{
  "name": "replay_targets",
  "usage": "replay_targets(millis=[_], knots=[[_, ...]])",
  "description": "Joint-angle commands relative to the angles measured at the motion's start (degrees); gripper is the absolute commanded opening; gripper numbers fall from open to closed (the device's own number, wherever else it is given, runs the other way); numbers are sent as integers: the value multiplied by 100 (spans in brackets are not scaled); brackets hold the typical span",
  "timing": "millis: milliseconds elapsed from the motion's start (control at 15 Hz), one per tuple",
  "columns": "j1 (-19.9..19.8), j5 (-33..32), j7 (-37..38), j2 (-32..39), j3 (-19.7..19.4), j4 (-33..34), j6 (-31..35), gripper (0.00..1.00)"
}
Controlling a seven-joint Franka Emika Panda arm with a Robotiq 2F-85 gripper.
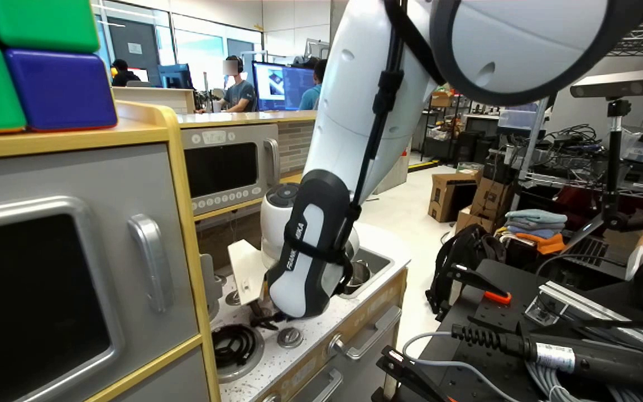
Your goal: Put the carrot plush toy in the pot
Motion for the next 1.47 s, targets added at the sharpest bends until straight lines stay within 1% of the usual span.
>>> replay_targets(millis=[0,333,600,800,933,1133,1267,1400], knots=[[433,195,-196,496,-252,178,496,100],[736,676,-432,653,-621,191,927,100],[844,1130,-586,700,-889,175,1109,100],[875,1396,-613,648,-970,150,1113,100],[925,1598,-525,785,-1107,267,1036,100],[876,1835,-422,947,-1378,499,750,100],[807,1877,-368,1086,-1493,686,455,100],[739,1766,-241,1179,-1520,844,163,100]])
